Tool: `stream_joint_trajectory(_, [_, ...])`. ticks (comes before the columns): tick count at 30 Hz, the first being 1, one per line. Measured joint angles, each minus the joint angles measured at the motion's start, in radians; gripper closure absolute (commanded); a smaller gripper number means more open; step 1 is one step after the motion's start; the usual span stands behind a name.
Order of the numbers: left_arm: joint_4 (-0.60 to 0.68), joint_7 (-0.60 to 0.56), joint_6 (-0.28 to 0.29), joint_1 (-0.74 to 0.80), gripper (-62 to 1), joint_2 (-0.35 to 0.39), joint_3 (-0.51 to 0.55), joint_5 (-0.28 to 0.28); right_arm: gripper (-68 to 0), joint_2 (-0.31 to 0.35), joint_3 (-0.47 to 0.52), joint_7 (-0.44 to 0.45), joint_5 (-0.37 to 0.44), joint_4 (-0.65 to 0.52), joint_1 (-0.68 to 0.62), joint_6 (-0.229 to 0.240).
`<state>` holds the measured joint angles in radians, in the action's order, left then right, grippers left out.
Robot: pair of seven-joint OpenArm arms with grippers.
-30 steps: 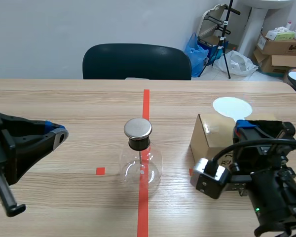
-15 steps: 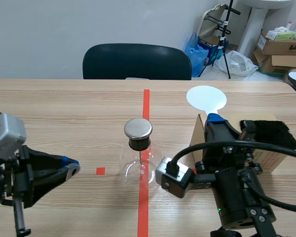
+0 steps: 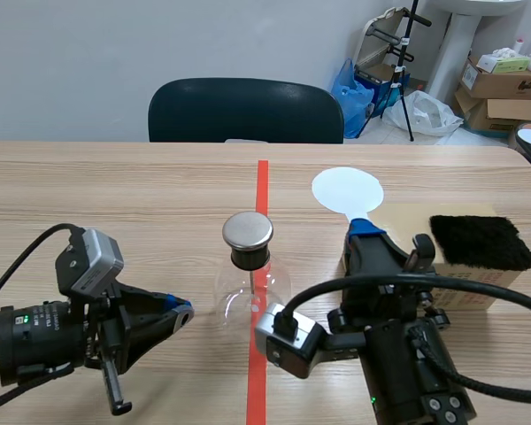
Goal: Do the electroscope experiment
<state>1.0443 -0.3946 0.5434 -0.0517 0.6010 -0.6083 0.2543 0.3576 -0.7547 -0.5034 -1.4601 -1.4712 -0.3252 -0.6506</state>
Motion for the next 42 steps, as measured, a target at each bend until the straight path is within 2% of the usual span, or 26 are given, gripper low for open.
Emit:
stream_joint_trajectory(5, [-0.078, -0.002, 0.000, -0.042, -3.2, -0.035, 0.000, -0.001, -1.0, 0.000, 0.000, -0.007, 0.000, 0.000, 0.000, 0.003])
stream_joint_trajectory(11, [-0.105, -0.059, 0.001, -0.051, -3.5, -0.057, 0.002, -0.076, -1.0, 0.000, 0.000, -0.012, 0.000, 0.000, 0.000, 0.004])
stream_joint_trajectory(18, [-0.105, -0.060, 0.001, -0.050, -3.8, -0.074, 0.002, -0.079, -1.0, 0.000, 0.000, -0.011, 0.000, 0.000, 0.000, 0.023])
stream_joint_trajectory(22, [-0.105, -0.063, 0.000, -0.049, -3.9, -0.084, 0.002, -0.124, -1.0, 0.000, 0.000, -0.011, 0.000, 0.000, 0.000, 0.023])
stream_joint_trajectory(42, [-0.105, -0.067, -0.027, -0.048, -3.8, -0.085, 0.002, -0.123, -1.0, 0.000, 0.001, -0.011, 0.000, 0.000, 0.000, 0.023])
